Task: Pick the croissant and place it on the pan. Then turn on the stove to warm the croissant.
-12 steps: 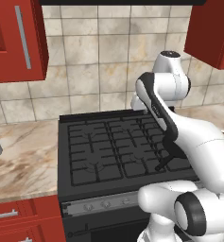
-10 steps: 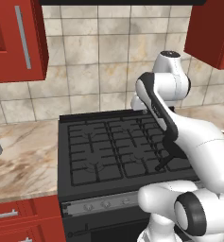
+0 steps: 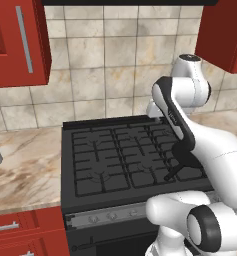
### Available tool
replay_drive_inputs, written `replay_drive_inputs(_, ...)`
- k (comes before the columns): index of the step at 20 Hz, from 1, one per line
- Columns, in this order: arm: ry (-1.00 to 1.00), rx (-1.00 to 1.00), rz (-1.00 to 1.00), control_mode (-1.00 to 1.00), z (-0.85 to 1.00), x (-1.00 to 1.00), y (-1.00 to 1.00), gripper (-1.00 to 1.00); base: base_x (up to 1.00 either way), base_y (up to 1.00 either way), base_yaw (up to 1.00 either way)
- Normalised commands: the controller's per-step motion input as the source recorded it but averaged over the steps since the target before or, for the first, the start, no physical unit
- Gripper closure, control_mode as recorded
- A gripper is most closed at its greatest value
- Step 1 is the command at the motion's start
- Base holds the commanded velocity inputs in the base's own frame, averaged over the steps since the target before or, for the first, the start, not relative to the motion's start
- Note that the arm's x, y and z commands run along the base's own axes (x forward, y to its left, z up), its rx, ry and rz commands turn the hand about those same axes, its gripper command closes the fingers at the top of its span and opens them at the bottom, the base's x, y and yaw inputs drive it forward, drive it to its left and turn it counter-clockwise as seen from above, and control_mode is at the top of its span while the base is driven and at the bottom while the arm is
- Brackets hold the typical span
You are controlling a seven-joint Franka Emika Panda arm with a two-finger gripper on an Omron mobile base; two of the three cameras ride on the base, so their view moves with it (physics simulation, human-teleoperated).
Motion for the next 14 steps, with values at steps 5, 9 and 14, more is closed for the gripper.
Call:
replay_drive_inputs(5, 0.0, 0.0, 0.0, -1.0, -0.02, -0.07, -0.18, -1.0, 0.0, 0.0, 0.0)
replay_drive_inputs(9, 0.0, 0.0, 0.0, -1.0, -0.06, -0.08, -0.16, -1.0, 0.0, 0.0, 0.0)
replay_drive_inputs(14, 0.0, 0.0, 0.0, -1.0, -0.06, -0.07, -0.16, -1.0, 0.0, 0.0, 0.0)
